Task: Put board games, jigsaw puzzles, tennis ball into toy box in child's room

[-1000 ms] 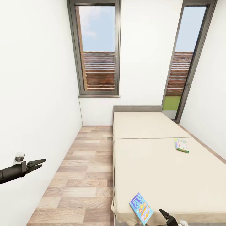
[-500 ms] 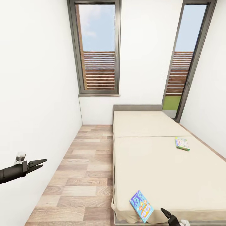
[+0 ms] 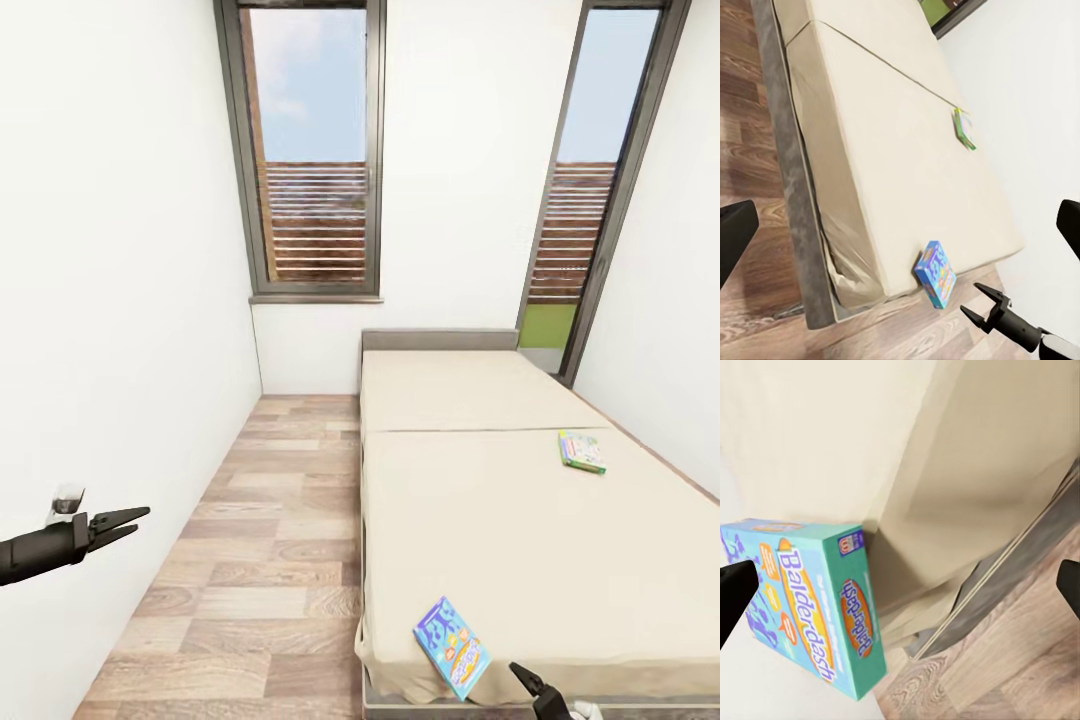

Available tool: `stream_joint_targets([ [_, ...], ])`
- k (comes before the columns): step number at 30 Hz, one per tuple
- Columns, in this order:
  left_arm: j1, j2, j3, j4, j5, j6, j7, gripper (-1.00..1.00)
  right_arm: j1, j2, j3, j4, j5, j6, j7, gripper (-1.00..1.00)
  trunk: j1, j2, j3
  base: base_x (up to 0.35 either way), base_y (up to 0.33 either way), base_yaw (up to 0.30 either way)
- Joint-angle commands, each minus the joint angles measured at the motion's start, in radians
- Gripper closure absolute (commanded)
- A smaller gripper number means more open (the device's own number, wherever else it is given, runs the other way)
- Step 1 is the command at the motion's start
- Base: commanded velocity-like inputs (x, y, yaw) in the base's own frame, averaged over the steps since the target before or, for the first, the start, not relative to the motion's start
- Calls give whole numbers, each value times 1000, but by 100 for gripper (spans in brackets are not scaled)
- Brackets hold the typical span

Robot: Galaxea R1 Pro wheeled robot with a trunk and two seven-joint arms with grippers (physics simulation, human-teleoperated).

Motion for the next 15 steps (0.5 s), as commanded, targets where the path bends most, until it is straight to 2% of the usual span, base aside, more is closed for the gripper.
stream_joint_targets([
  [1, -1, -1, 1, -1, -10, 10, -9, -100, -1, 1, -5, 0, -6, 9, 2, -100, 4, -8, -4, 0, 0, 0],
  [15, -1, -2, -2, -1, -10, 9, -9, -100, -1, 5, -3, 0, -1, 5, -3, -100, 58, -106, -48, 0, 0, 0],
])
